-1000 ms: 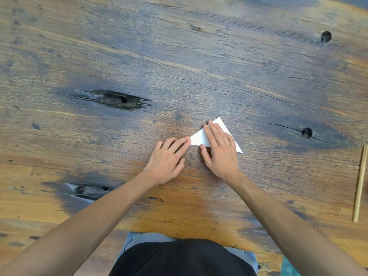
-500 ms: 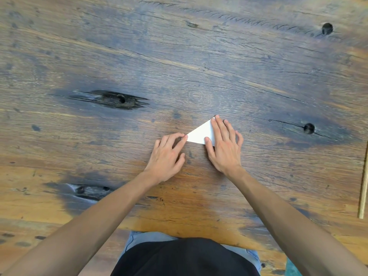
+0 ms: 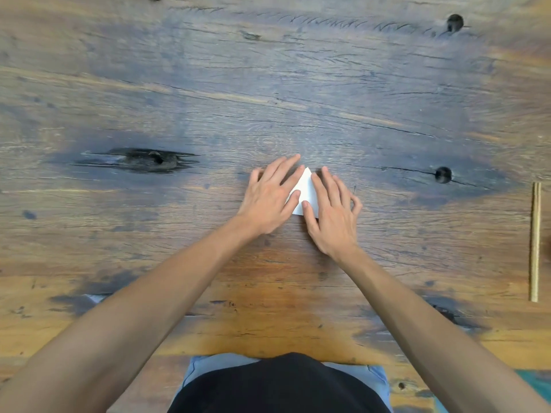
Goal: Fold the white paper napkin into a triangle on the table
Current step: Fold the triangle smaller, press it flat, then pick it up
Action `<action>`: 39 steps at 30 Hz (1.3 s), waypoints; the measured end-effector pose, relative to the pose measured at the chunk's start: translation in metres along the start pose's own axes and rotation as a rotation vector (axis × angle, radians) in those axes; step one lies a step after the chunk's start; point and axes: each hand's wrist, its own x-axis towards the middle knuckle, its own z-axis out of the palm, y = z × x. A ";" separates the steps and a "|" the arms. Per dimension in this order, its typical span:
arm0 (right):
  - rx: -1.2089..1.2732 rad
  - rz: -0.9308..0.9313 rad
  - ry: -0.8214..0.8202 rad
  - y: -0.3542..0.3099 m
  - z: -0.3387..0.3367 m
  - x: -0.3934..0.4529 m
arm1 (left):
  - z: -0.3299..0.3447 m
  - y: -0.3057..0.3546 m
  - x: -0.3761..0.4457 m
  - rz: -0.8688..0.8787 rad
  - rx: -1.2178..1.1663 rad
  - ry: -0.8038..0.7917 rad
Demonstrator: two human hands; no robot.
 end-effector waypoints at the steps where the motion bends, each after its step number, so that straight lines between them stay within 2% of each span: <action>1: -0.005 0.000 -0.007 0.001 -0.001 0.001 | 0.001 0.000 0.006 0.009 0.030 -0.024; 6: -0.037 -0.022 -0.006 0.000 -0.001 0.009 | 0.003 -0.003 0.018 0.037 0.125 -0.094; 15: -0.131 -0.018 0.016 0.009 0.012 -0.003 | 0.006 -0.009 0.019 0.065 0.228 -0.096; 25: -0.213 0.026 -0.052 0.064 0.007 -0.080 | 0.008 -0.010 0.016 0.058 0.240 -0.147; 28: -0.205 0.056 -0.029 0.064 -0.001 -0.090 | 0.007 -0.007 0.017 0.060 0.219 -0.139; 33: -0.108 -0.110 0.046 0.032 -0.006 -0.046 | 0.015 -0.004 0.013 0.175 0.202 -0.083; 39: -0.169 -0.254 -0.079 0.012 0.010 0.006 | 0.027 -0.022 0.012 0.204 0.186 -0.084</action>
